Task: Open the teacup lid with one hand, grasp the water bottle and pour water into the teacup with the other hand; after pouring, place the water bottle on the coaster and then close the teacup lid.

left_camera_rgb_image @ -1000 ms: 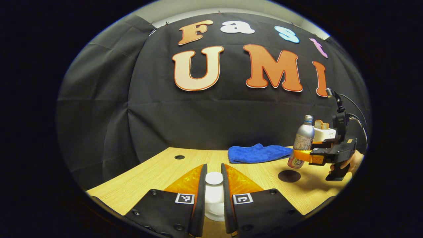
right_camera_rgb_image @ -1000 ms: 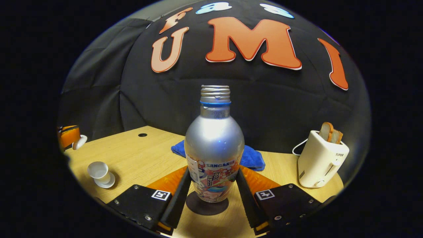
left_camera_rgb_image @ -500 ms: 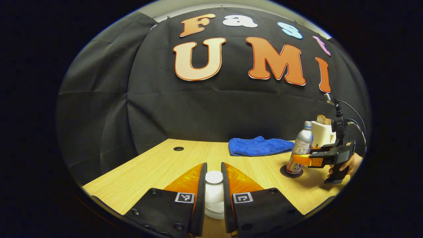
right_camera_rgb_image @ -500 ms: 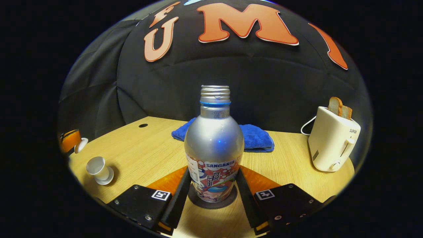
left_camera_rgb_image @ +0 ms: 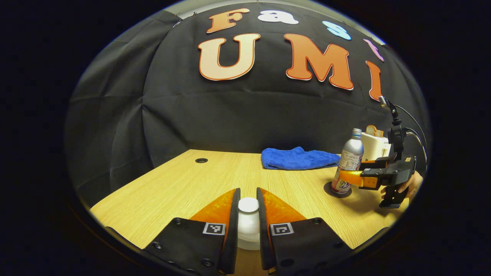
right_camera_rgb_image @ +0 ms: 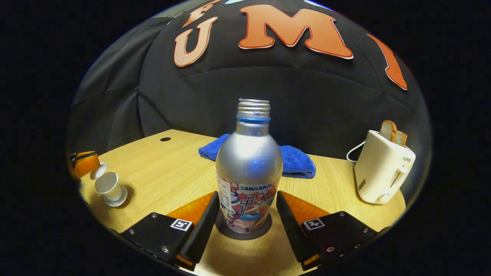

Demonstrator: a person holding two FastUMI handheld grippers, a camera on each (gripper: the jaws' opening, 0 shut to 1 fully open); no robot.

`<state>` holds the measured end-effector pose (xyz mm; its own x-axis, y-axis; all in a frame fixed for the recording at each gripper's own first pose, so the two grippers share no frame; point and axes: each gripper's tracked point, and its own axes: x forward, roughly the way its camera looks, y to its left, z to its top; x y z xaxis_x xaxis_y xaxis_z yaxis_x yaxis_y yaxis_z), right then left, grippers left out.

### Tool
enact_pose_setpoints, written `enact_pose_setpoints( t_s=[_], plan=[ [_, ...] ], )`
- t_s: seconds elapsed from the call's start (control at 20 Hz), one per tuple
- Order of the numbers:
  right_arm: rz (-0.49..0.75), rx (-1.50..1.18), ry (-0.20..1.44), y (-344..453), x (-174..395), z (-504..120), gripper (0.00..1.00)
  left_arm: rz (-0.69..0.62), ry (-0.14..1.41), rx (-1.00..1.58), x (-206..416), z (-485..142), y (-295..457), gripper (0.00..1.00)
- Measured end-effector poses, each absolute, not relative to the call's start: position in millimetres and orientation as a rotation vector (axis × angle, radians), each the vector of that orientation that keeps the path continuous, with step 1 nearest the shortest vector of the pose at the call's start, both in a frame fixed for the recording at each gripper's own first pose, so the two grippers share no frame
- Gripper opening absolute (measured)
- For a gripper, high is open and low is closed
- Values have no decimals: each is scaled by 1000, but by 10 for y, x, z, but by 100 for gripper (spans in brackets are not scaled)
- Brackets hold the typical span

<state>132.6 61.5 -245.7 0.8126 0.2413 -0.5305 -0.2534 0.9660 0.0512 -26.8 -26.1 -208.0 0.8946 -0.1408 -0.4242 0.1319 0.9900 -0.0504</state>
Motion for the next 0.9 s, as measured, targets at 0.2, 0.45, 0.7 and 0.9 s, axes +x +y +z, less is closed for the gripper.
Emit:
enact_pose_setpoints(
  t_s=[0.2, 0.45, 0.7, 0.9],
  plan=[
    [264, -21, 567, 565, 1219, -2423, 98, -153, 453, -6, -270, -2192, -339, 28],
    [255, -22, 537, 423, 1082, -2253, 98, -155, 488, 4, -305, -2353, -356, 33],
    [246, -9, 518, 326, 958, -2167, 98, -158, 468, 30, -311, -2358, -364, 35],
    [233, -2, 489, 240, 907, -2041, 98, -160, 456, 36, -311, -2308, -382, 36]
  ],
)
